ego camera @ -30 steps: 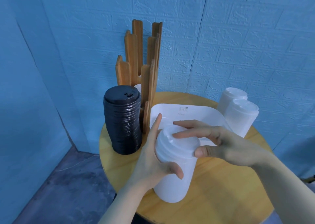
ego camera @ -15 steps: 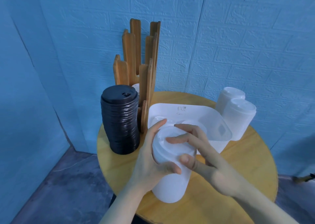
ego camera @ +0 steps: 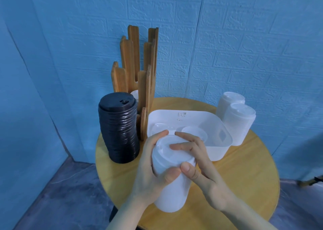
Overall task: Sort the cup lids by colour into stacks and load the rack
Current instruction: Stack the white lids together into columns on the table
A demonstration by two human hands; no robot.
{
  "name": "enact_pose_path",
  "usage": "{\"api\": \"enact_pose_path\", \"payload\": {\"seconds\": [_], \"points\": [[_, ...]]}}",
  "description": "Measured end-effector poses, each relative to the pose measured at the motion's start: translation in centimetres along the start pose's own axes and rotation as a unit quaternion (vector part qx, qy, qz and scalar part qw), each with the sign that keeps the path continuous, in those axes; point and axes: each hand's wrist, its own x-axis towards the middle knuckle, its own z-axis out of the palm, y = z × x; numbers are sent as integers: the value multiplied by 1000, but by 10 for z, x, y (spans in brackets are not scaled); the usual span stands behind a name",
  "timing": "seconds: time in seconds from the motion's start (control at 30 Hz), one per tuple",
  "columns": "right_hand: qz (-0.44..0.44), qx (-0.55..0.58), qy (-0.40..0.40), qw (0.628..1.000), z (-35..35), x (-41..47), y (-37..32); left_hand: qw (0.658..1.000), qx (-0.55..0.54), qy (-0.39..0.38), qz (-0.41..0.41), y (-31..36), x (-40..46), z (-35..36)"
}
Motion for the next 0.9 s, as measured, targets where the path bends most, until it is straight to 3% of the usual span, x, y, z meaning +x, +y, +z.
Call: {"api": "enact_pose_path", "payload": {"seconds": [0.2, 0.3, 0.4, 0.47, 0.6, 0.7, 0.8, 0.9], "points": [[-16, -84, 8, 996, -4, 4, 4, 1000, 15, -17, 21, 2, 12, -2], [-3, -61, -24, 998, -23, 13, 7, 1000, 12, -13, 24, -4, 12, -1], [48, -59, 50, 996, -60, 38, 24, 1000, 24, -6, 19, -6, 12, -1], [81, -172, 89, 978, -89, 57, 50, 999, 36, -6, 24, -6, 12, -1], [172, -406, -84, 893, -120, 85, 84, 998, 45, -2, 34, -11, 13, -2], [190, -470, -180, 843, -116, 96, 87, 999, 41, 5, 32, -10, 13, -1], [189, -523, -216, 802, -106, 101, 89, 999, 33, 13, 21, -10, 12, 0], [167, -544, -194, 799, -99, 101, 93, 999, 29, 16, 10, -10, 10, 0]]}}
